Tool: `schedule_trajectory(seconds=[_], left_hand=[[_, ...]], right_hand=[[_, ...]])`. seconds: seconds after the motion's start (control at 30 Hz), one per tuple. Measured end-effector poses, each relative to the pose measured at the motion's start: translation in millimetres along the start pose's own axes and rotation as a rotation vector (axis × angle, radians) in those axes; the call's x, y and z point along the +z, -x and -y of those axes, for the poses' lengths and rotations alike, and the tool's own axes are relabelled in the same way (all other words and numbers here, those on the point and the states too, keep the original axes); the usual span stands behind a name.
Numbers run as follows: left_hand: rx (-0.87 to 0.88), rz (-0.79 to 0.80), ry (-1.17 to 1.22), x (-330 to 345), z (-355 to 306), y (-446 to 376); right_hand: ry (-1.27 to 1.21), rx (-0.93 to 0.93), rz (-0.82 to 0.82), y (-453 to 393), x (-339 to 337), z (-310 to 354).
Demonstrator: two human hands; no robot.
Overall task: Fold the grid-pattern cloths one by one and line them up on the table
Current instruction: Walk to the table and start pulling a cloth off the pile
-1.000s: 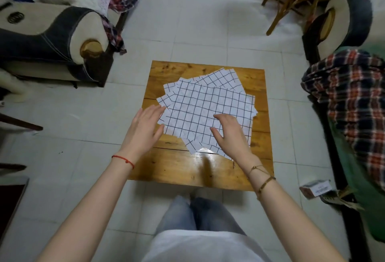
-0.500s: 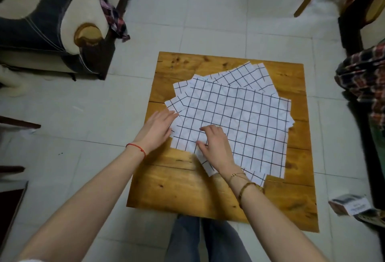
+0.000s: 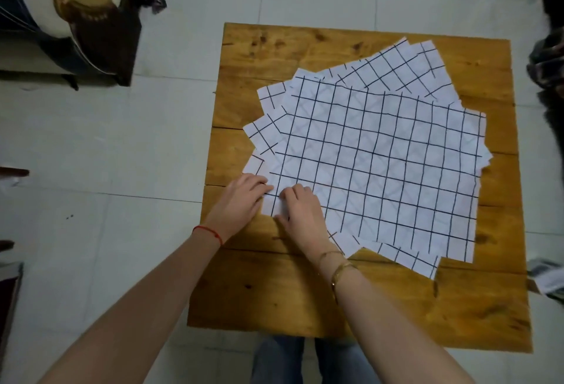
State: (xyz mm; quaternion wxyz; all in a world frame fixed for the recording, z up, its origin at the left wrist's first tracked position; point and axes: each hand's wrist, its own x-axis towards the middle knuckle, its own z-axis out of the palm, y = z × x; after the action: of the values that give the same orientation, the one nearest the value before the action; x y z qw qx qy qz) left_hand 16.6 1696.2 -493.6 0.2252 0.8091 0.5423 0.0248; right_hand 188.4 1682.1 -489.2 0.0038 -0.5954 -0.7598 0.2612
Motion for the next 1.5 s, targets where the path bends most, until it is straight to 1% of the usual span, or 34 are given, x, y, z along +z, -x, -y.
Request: schedule_trajectory(seconds=[0.13,0.3,0.4,0.47,0.57,0.63,0.7,0.77,0.9,1.03,1.3,1.4,1.5], left_hand=[[0.039,-0.032,0.001,6,9,2],[0.051,-0.010,0.002,3,11,1],[0.038,0.012,0.018,-1,9,1],[0.009,0.012,0.074,-5,5,0],[-0.028,-0.062,0.195,-22,-8,-9],[-0.013,-0.141,0.245,-38,-20,-17],[0.025,-0.170,0.271,-56,-34,-26],[0.067,-0.155,0.298,-77,-49,-34],[0.159,-0.149,0.299,-116,-84,-48],[0.223,-0.169,0.277,-150,-124,-57],[0.346,-0.176,0.274,-205,-200,-59],[0.390,-0.172,0.282,-221,-224,-58],[0.424,-0.185,0.282,-236,-245,-55]], right_hand=[[0.043,0.009,-0.007,-3,10,0],[0.000,-0.015,-0.055,-7,9,-7],[-0.118,-0.014,-0.067,-6,-1,-10],[-0.251,-0.002,-0.085,-2,-12,-10],[-0.446,0.058,-0.109,7,-40,-11],[-0.513,0.079,-0.137,16,-63,-12],[-0.550,0.064,-0.173,26,-89,-13],[-0.496,0.011,-0.205,36,-116,-12],[-0.259,-0.083,-0.312,50,-165,-15],[-0.184,-0.103,-0.399,70,-210,-19],[-0.082,-0.053,-0.484,122,-267,-22],[-0.036,-0.010,-0.597,142,-286,-27],[-0.051,0.000,-0.665,157,-311,-31]])
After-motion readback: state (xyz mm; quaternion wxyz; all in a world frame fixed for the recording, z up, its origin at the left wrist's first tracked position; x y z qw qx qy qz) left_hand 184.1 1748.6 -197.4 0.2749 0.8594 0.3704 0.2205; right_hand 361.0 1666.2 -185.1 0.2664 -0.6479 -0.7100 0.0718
